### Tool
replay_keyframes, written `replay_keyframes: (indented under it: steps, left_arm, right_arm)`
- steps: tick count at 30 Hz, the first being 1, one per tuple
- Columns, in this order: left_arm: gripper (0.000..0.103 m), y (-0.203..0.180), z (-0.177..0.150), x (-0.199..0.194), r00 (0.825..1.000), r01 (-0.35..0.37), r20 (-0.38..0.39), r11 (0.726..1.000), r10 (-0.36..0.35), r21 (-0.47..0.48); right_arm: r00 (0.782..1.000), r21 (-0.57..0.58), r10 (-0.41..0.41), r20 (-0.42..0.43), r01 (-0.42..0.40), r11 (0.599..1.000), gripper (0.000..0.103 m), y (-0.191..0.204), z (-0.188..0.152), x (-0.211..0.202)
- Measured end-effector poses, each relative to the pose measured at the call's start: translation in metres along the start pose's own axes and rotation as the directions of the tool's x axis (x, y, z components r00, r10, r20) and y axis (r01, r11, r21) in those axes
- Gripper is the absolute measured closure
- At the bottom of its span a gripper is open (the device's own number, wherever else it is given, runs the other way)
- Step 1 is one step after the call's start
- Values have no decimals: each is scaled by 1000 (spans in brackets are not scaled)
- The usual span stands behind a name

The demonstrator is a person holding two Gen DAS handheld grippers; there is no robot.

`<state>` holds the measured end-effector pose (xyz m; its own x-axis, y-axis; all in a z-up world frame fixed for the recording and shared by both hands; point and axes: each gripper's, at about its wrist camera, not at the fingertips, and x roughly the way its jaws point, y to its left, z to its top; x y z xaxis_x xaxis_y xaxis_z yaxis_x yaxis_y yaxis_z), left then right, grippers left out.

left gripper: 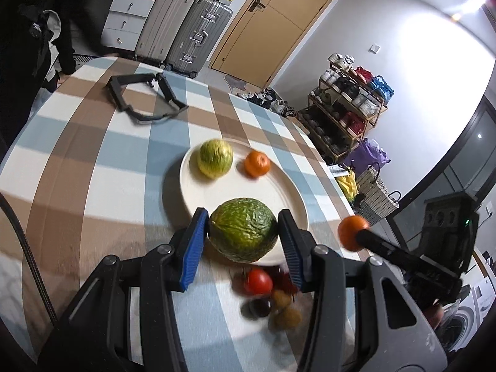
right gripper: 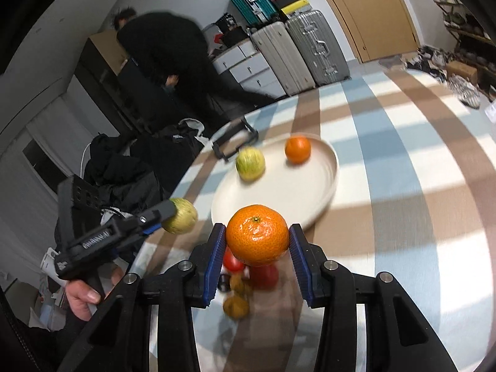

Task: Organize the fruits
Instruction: 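Place the pomelo and orange on the plate beside the first fruits, open grippers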

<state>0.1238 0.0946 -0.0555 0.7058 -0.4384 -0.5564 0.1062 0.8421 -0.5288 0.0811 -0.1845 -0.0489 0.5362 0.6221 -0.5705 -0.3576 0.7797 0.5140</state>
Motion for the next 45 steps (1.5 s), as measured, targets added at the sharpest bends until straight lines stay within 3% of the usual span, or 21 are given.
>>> replay_keyframes:
  steps: [11, 17, 29, 45]
  left_arm:
    - [59, 10, 48, 43, 1000, -12, 12, 1000, 12, -2]
    - [59, 17, 55, 66, 1000, -23, -15, 1000, 23, 3]
    - [59, 25, 43, 93, 996, -40, -77, 999, 42, 36]
    - [59, 31, 42, 107, 993, -57, -103, 998, 61, 35]
  right_arm:
    - [999, -77, 10, 45, -6, 997, 61, 14, 100, 33]
    - [1000, -100, -1, 9, 2, 995, 61, 16, 141, 82]
    - [980, -81, -96, -176, 83, 993, 61, -13, 132, 178]
    - [972, -144, -145, -184, 119, 982, 59, -5, 125, 192]
